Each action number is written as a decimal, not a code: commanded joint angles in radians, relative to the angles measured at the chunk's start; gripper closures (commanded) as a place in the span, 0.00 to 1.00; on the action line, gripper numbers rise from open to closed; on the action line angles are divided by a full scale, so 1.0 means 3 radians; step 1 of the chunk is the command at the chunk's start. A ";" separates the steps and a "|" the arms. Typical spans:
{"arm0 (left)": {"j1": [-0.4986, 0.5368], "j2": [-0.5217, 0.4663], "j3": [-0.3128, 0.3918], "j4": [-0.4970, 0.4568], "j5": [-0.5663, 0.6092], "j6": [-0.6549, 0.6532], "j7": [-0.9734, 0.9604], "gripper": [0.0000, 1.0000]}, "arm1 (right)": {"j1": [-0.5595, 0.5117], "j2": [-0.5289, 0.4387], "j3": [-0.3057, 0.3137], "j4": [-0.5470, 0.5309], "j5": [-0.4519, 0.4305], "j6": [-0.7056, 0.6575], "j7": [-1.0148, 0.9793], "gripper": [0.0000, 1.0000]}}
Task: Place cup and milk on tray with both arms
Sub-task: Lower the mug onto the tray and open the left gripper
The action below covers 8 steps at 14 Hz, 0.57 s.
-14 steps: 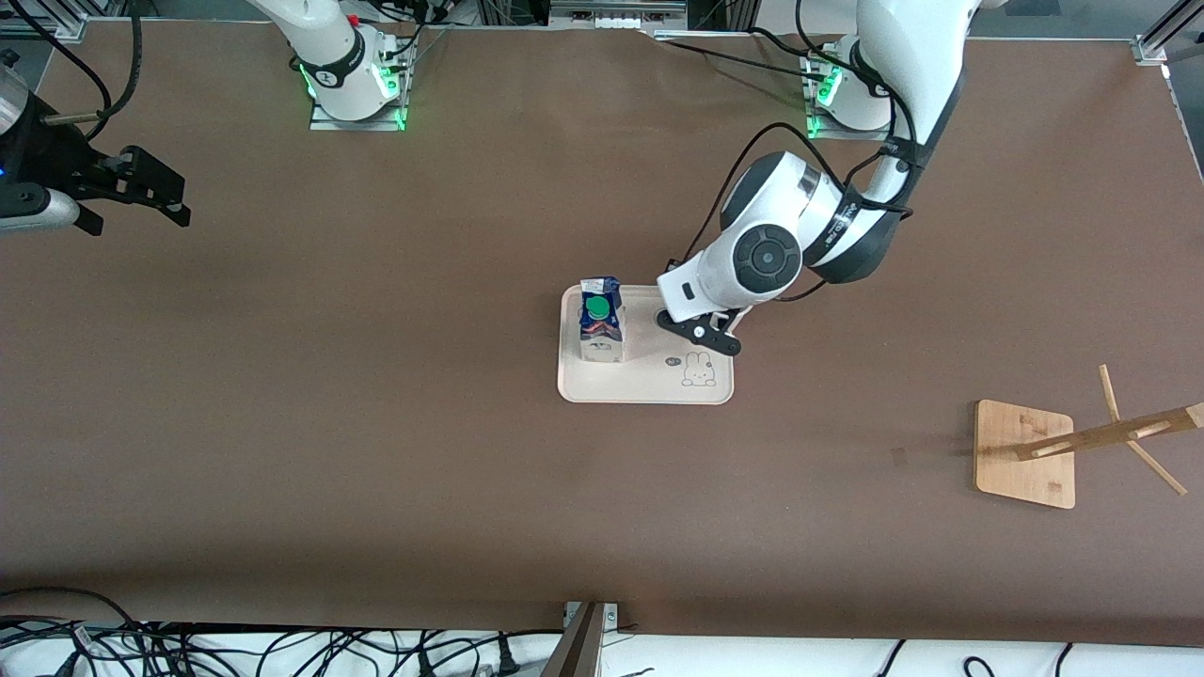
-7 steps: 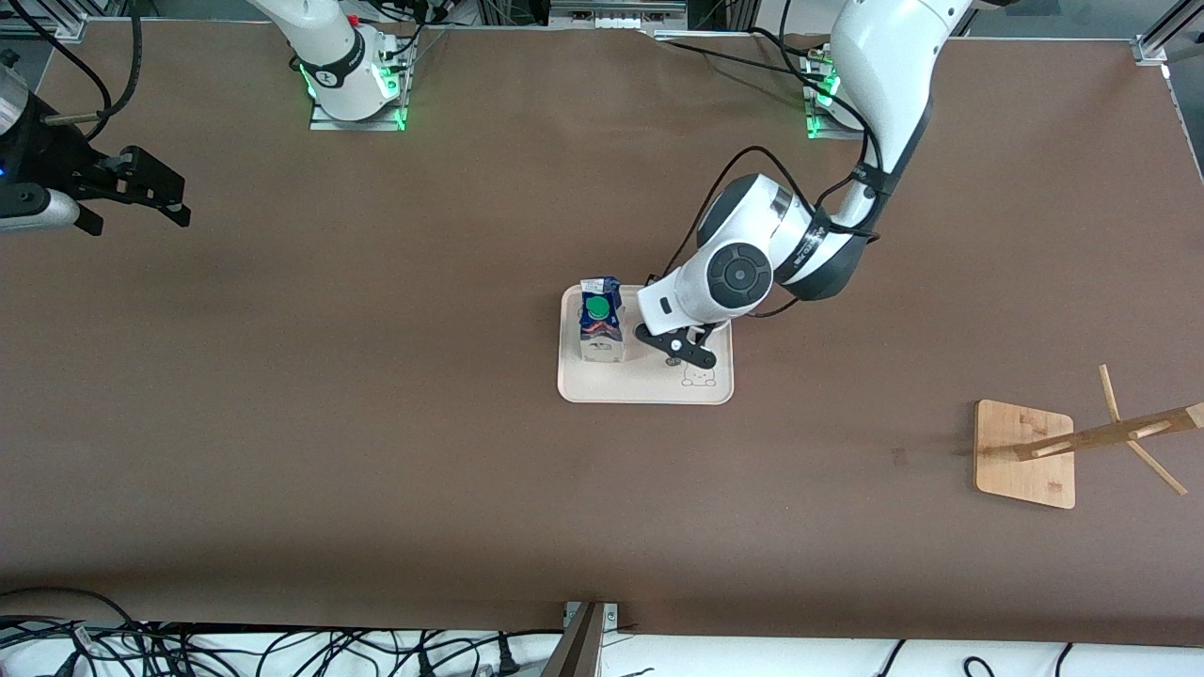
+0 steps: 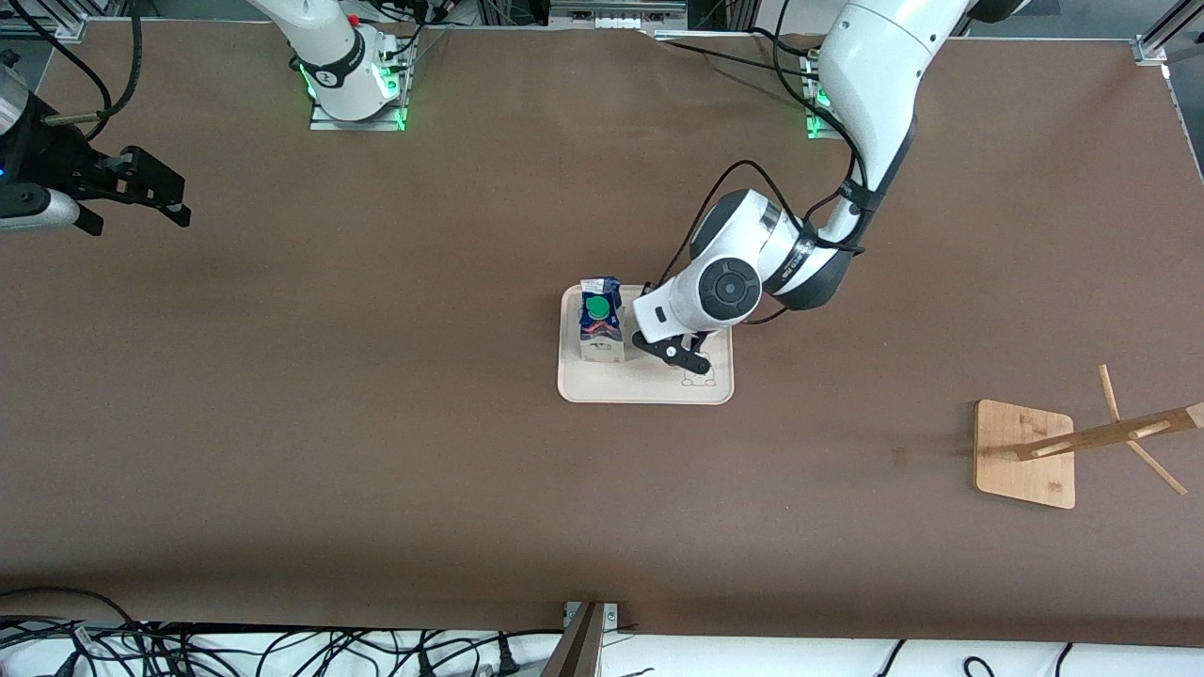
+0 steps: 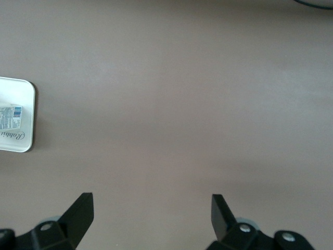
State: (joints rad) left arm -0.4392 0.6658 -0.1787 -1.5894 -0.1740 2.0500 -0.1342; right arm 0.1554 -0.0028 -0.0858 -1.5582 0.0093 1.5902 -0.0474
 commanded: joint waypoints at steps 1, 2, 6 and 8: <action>-0.0024 0.0041 0.0028 0.0098 -0.0039 -0.0002 0.0043 1.00 | -0.0048 0.0030 0.0051 0.0071 -0.0041 -0.0019 0.0035 0.00; -0.0024 0.0051 0.0033 0.0098 -0.0054 0.0003 0.0043 1.00 | -0.0048 0.0030 0.0051 0.0071 -0.0041 -0.0024 0.0035 0.00; -0.0024 0.0076 0.0033 0.0052 -0.0080 0.0284 0.0038 1.00 | -0.0048 0.0030 0.0051 0.0071 -0.0041 -0.0019 0.0035 0.00; -0.0024 0.0087 0.0028 0.0047 -0.0080 0.0284 0.0038 1.00 | -0.0048 0.0030 0.0051 0.0071 -0.0041 -0.0019 0.0035 0.00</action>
State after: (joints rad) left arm -0.4391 0.6830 -0.1769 -1.5887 -0.1741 2.1293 -0.1342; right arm 0.1554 -0.0028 -0.0858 -1.5582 0.0093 1.5902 -0.0472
